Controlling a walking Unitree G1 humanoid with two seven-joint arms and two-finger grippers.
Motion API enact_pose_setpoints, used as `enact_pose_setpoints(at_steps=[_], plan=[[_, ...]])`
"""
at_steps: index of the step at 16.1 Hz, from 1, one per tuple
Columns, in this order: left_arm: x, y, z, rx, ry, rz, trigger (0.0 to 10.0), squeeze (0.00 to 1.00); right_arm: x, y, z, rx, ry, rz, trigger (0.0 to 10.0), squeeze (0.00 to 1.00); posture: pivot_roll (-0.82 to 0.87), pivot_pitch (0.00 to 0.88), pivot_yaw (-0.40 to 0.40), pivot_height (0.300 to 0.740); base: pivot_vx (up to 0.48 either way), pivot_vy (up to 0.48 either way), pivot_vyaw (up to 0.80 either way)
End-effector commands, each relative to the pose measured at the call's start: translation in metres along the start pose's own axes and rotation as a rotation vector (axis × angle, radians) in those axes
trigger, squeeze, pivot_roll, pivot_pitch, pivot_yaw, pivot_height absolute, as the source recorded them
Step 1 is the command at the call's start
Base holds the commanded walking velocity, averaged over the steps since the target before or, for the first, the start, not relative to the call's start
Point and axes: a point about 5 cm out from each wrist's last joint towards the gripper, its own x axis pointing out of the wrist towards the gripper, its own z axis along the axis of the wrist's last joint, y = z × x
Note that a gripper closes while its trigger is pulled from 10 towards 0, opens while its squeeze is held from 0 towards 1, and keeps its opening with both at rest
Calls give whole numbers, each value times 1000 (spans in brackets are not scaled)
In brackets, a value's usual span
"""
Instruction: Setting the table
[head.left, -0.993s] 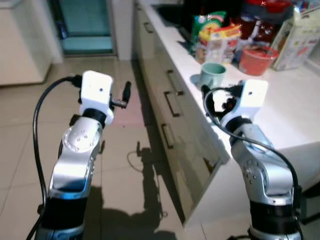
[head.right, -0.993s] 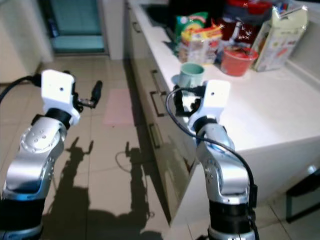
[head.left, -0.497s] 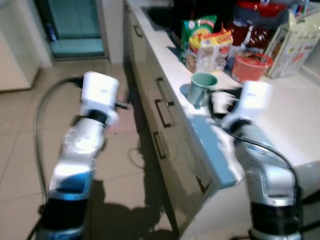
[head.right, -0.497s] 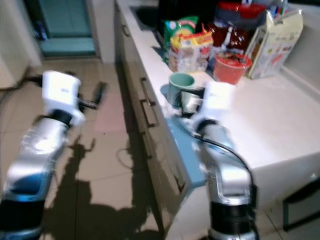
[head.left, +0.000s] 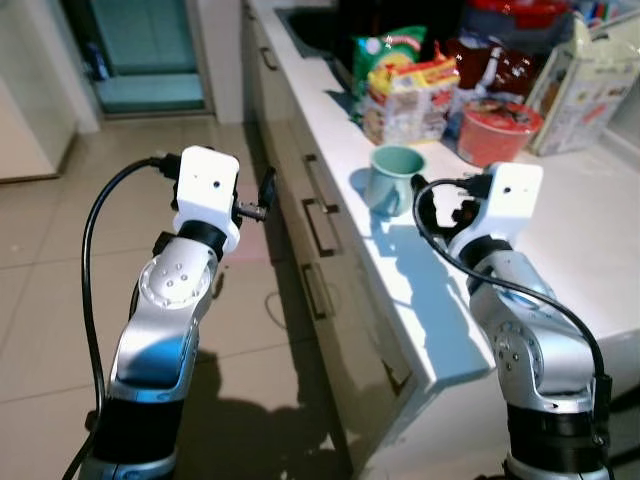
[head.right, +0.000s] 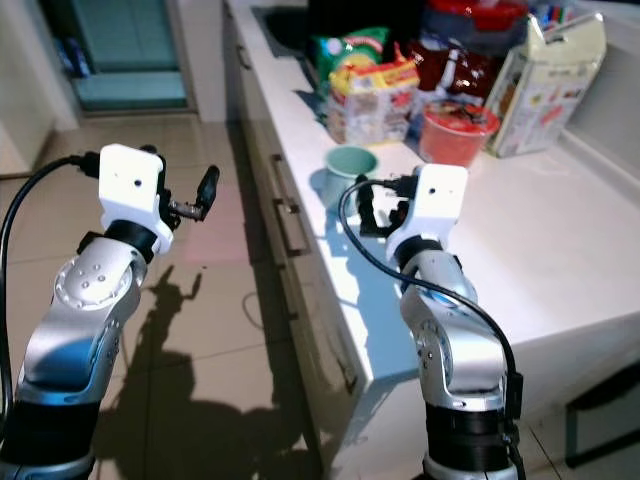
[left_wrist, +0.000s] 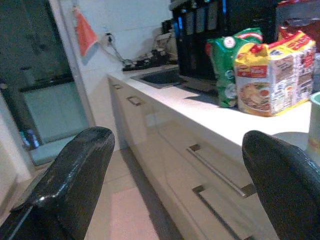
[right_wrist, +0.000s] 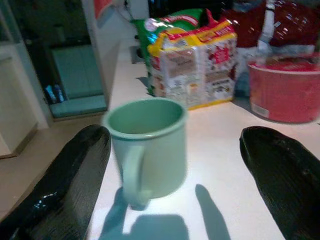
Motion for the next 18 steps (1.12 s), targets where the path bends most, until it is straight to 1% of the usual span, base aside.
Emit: enact_pose_setpoints(at_steps=[1, 3, 4, 5, 6, 7, 9, 10, 11, 13, 14, 15, 16, 17, 18], plan=[[-2, 0, 2, 7, -4, 0, 10000, 0, -2, -2, 5, -2, -14, -8, 10000, 0, -1, 0, -35, 740, 0, 0, 0], [-2, -1, 2, 5, -1, -3, 10000, 0, -1, -2, 3, -3, -2, -7, 10000, 0, -4, 0, -33, 740, 0, 0, 0], [-2, -2, 1, 5, 3, -8, 10000, 0, 1, 0, 1, 5, 3, 10, 10000, 486, -4, 0, -34, 740, 0, 0, 0], [-2, -2, 1, 5, 3, -11, 10000, 0, 2, 0, 0, 7, 5, 15, 10000, 486, -4, 0, -34, 740, 0, 0, 0], [-2, -3, 1, 3, 4, -20, 10000, 0, 6, 1, -1, 0, 20, 24, 10000, 1000, -6, 0, -33, 740, 0, 0, 0], [-3, -6, 0, 1, 4, -49, 10000, 0, 17, 5, -5, -26, 54, 53, 10000, 1000, -5, 0, -36, 740, 0, 0, 0], [-4, -9, 0, -4, 3, -74, 10000, 0, 28, 10, -10, -50, 81, 76, 10000, 1000, -1, 0, -41, 740, 0, 0, 0], [-5, -11, 1, -5, 3, -87, 10000, 0, 41, 18, -21, -104, 109, 92, 10000, 1000, 2, 0, -44, 740, 0, 0, 0], [-5, -11, 1, -5, 3, -87, 10000, 0, 41, 18, -21, -104, 109, 92, 10000, 1000, 2, 0, -44, 740, 0, 0, 0], [-9, -14, 1, -11, 4, -116, 10000, 0, 54, 26, -31, -203, 119, 83, 10000, 1000, 19, 0, -58, 740, 0, 0, 0], [-11, -14, 0, -16, 5, -131, 10000, 0, 56, 26, -32, -226, 125, 65, 10000, 1000, 24, 0, -62, 740, 0, 0, 0], [-16, -19, -1, -45, 8, -202, 10000, 0, 61, 24, -35, -281, 136, 12, 10000, 1000, 22, 0, -62, 740, 0, 0, 0], [-16, -19, -1, -45, 8, -202, 10000, 0, 61, 24, -35, -281, 136, 12, 10000, 1000, 22, 0, -62, 740, 0, 0, 0], [-22, -26, -2, -83, 23, -296, 10000, 0, 63, 22, -38, -307, 136, -18, 10000, 0, 20, 0, -60, 740, 0, 0, 0], [-29, -34, -5, -105, 50, -403, 10000, 0, 66, 19, -41, -318, 140, -46, 10000, 0, 20, 0, -60, 740, 0, 0, 0]])
